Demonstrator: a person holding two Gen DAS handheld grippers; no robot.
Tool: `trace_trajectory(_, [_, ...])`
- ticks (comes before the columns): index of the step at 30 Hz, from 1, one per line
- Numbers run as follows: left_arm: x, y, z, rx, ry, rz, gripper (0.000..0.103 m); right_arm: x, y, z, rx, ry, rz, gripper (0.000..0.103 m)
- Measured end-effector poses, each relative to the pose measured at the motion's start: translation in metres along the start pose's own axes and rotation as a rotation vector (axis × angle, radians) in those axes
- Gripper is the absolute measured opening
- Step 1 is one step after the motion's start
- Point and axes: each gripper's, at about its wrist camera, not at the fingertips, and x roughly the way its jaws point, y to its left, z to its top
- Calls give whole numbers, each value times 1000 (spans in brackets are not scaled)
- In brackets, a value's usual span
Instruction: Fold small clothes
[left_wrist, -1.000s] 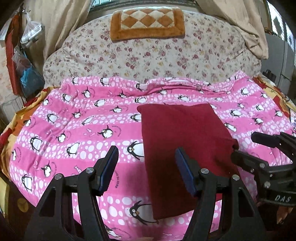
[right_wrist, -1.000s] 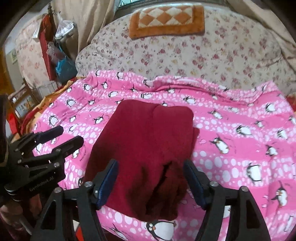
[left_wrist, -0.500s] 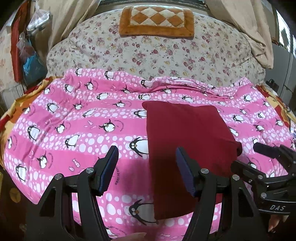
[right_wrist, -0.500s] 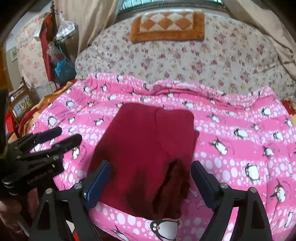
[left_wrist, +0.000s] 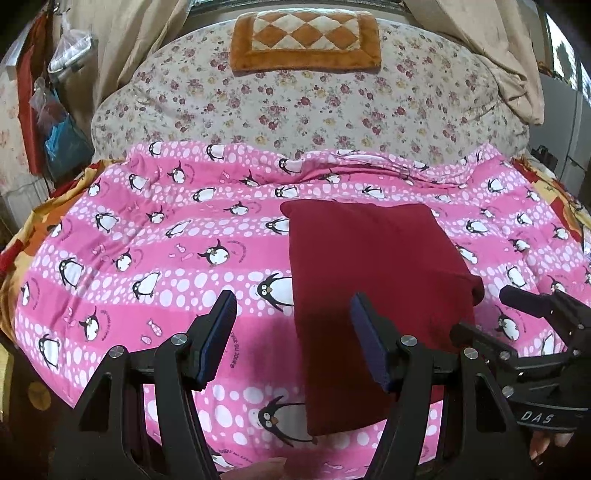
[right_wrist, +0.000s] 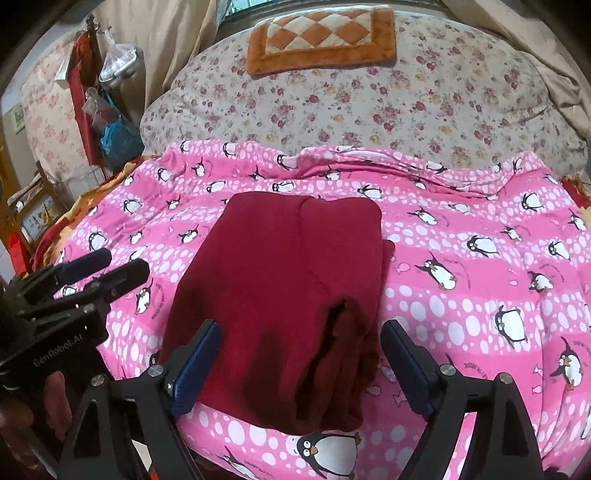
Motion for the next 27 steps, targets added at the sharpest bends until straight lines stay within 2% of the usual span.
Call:
trace_trajectory(9, [13,-7,12,1,-9,8,64,14,-10,-6,28,38,-9,86])
trace_trajectory(21, [37,7,19,-56,10,-1,64,22,-10,18,-23,7,-89,86])
trace_trajectory(27, [38,10,16,-63,5,7,64,28,0,22,-50,3,-93,86])
